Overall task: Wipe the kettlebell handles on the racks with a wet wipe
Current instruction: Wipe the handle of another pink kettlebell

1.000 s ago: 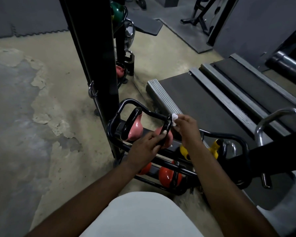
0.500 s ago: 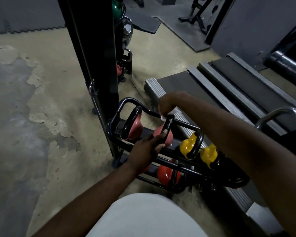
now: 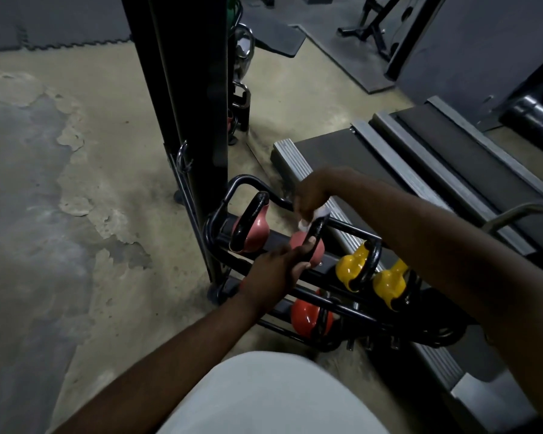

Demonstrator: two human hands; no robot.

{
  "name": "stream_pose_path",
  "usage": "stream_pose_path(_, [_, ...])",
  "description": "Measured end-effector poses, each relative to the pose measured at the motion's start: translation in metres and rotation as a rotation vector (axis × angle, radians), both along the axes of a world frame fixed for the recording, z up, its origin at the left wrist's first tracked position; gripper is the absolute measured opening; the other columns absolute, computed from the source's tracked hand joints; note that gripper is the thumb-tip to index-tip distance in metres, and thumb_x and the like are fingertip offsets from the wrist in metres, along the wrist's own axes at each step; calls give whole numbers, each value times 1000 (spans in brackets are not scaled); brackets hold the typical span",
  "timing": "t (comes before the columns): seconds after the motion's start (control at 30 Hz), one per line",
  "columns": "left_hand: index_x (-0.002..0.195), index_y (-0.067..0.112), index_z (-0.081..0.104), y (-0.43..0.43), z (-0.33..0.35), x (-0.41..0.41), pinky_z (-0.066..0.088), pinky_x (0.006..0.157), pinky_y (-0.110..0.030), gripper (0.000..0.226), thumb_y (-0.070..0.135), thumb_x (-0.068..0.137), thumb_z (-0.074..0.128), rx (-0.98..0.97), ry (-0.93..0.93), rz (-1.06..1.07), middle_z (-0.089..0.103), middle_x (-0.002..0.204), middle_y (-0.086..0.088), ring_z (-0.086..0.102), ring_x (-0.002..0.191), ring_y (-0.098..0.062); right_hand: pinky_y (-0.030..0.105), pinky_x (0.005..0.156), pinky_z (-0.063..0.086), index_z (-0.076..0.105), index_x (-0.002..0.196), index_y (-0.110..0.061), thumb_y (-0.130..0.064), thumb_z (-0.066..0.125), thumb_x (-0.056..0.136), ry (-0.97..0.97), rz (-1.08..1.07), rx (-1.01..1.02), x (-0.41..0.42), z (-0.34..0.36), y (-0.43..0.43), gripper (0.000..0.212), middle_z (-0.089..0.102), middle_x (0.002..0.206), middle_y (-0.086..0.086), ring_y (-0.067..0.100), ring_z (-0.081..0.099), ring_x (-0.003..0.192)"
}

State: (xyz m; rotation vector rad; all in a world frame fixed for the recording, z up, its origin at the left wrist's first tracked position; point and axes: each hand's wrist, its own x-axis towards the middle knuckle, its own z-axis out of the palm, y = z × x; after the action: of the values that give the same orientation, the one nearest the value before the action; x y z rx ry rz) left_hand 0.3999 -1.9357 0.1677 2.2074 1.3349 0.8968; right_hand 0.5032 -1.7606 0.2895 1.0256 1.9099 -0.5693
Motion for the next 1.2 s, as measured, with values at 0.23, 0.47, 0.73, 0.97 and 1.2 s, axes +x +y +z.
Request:
stream_pose_path(0.23, [144,35,40,-1,-5,2,48,52,-29,56,30,89,50,61,31,58,58,85,-3,57,66,-20,33,76,55,77,90,-21,-26,80,80,668,-594,267,90,-22,-19,11,72,73,-11,8,64,72])
stream_pose_path(0.47, [148,30,38,3,-17,1,53,72,-33,55,35,96,57,109,46,41,63,104,2,60,89,-15,27,68,60,57,81,-11,2,63,90,1277,-1644,206,98,-77,-66,17,64,87,9,19,61,81])
stream_pose_path(0.73, [146,29,41,4,-11,2,57,78,-35,53,33,94,54,21,-82,-23,67,115,2,66,94,-14,18,55,56,61,90,-5,1,51,97,1452,-2136,-116,81,-79,-97,14,62,82,6,15,60,73])
stream_pose_path(0.97, [144,28,44,1,-9,3,57,77,-35,53,33,92,54,23,-70,8,67,115,1,66,92,-15,25,56,55,64,93,-8,0,39,95,1320,-1884,-201,67,-77,-111,26,69,77,9,17,66,63])
stream_pose_path(1.2, [143,26,46,-1,-5,6,57,75,-33,58,16,89,66,-7,-78,16,66,106,-1,64,87,-14,25,65,59,61,84,-10,-1,53,93,1386,-1890,-40,79,-71,-112,15,66,78,8,16,64,68])
